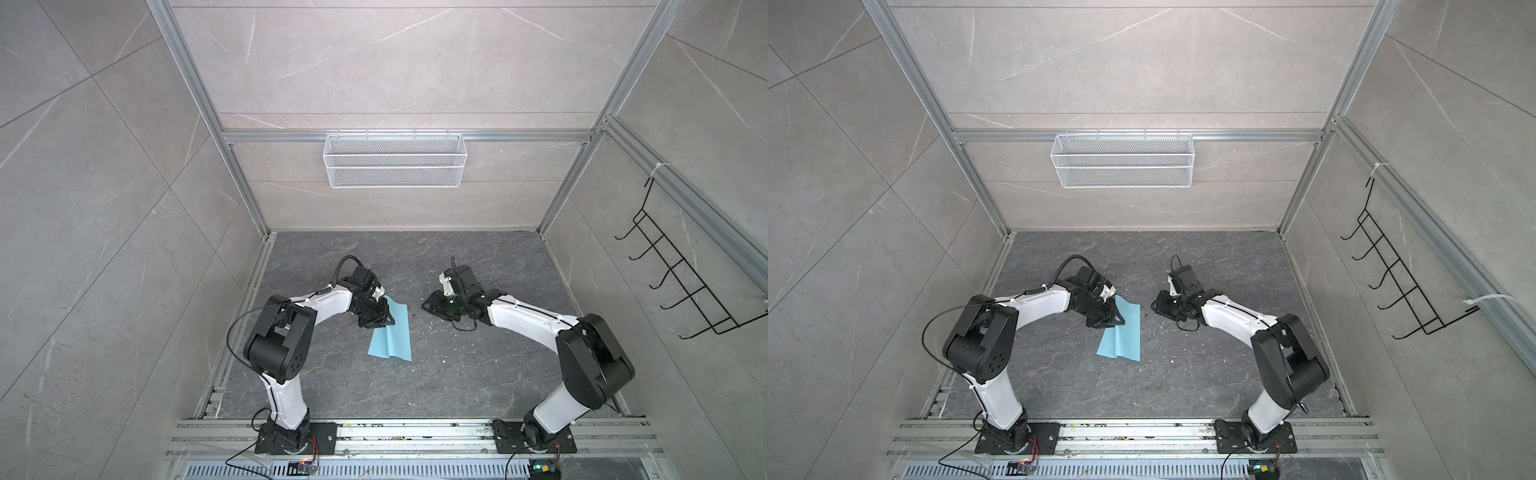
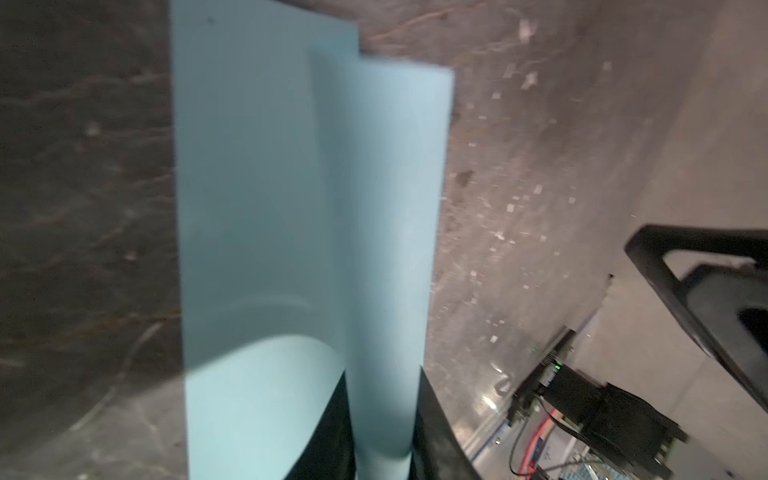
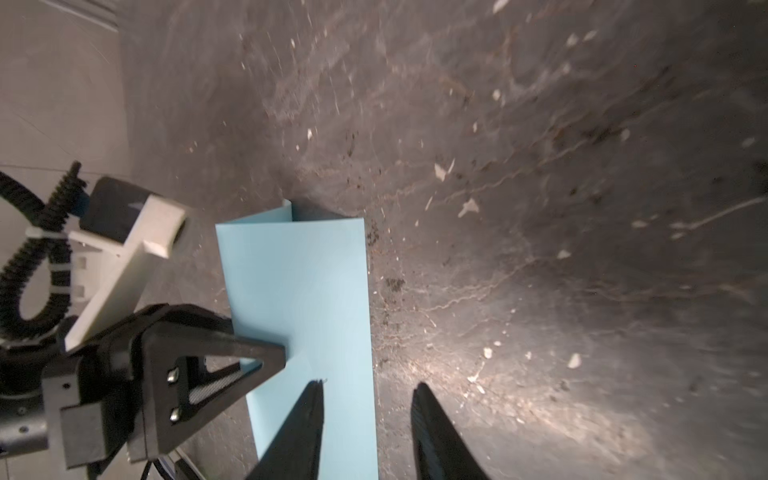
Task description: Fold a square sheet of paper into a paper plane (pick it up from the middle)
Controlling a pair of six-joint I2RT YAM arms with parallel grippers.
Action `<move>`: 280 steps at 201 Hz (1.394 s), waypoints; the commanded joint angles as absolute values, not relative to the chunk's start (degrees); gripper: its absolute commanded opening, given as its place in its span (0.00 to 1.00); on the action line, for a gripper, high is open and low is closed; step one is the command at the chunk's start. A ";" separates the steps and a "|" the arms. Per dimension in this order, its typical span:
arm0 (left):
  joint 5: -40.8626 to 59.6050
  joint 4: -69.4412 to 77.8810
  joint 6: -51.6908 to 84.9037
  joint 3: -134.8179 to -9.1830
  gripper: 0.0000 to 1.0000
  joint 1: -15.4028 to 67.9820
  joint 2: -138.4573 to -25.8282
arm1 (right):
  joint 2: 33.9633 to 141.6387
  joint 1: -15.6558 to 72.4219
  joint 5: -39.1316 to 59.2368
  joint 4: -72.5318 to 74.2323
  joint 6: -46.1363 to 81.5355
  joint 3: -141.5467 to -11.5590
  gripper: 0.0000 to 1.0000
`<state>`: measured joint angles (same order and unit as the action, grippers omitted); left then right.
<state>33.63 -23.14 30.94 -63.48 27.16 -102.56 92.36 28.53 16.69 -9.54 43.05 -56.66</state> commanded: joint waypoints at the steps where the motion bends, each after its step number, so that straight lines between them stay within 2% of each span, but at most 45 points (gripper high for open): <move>1: 42.38 -18.18 35.54 -64.61 0.23 27.60 -97.73 | 89.61 26.89 15.57 -9.90 41.30 -55.47 0.39; 37: 47.71 -11.47 41.26 -63.66 0.24 27.27 -97.91 | 88.72 25.57 18.58 -11.33 38.18 -56.06 0.41; 79: 45.67 -12.78 39.85 -62.40 0.25 25.07 -102.76 | 92.67 25.96 24.83 -10.73 35.69 -57.05 0.51; 152: 39.02 -19.84 31.99 -64.33 0.30 23.82 -108.66 | 102.37 32.07 21.05 -16.55 30.10 -64.09 0.56; 178: 37.15 -20.74 30.56 -64.57 0.31 23.82 -109.51 | 106.20 33.93 21.04 -18.45 28.67 -67.61 0.55; 212: 35.77 -21.22 30.25 -64.86 0.32 23.82 -110.20 | 110.28 35.27 23.16 -17.65 29.01 -70.25 0.42; 250: 34.96 -22.04 29.95 -65.03 0.33 23.82 -109.79 | 113.06 35.93 24.49 -17.61 29.26 -71.70 0.39; 280: 33.87 -21.71 31.07 -64.45 0.39 23.81 -108.07 | 114.81 36.12 24.52 -18.38 29.37 -72.26 0.39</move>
<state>36.34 -19.90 31.48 -63.79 23.97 -109.93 112.97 35.62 23.68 -16.67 29.78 -70.35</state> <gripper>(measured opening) 0.365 0.387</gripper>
